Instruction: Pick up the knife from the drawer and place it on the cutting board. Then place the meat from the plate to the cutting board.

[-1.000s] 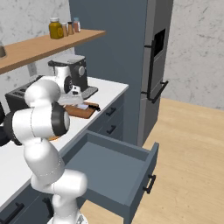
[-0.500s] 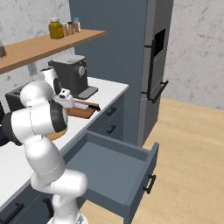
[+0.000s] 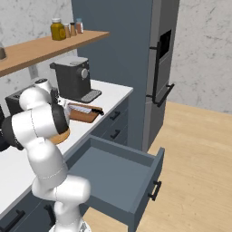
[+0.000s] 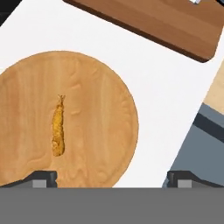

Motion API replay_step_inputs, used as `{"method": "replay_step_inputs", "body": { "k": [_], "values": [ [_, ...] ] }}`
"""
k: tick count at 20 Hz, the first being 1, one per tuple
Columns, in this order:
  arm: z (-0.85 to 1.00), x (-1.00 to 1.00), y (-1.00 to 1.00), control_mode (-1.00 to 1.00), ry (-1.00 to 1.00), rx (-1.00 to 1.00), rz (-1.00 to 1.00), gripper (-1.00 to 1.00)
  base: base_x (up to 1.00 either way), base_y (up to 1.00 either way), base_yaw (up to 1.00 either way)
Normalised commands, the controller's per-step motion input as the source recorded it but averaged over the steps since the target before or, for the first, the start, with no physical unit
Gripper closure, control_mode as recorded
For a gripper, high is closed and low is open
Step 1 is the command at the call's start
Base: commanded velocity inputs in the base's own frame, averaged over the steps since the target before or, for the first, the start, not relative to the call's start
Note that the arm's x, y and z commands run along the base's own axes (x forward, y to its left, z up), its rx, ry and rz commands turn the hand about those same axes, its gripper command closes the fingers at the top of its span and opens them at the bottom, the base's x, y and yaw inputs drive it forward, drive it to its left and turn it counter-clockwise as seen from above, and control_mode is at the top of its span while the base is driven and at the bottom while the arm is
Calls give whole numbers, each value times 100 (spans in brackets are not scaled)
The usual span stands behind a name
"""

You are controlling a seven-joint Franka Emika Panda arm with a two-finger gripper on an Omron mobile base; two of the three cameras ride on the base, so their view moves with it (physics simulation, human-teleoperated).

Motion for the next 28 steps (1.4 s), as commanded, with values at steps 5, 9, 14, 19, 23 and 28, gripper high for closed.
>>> {"method": "replay_step_inputs", "body": {
  "k": [5, 9, 14, 19, 23, 28],
  "values": [
    [-24, 0, 77, -100, 8, 0, 10, -100, 0, 0, 0],
    [-32, 0, 71, -100, 0, 0, 0, -100, 0, 0, 0],
    [-29, 0, 7, -100, 0, 0, -4, -100, 0, 0, 0],
    [-18, 9, -19, -100, 0, 0, -3, -100, 0, 0, 0],
    [-17, 5, -2, -100, 0, 0, -1, -100, 0, 0, 0],
    [-25, 0, 0, -100, 0, 0, 0, -100, 0, 0, 0]
  ]
}}
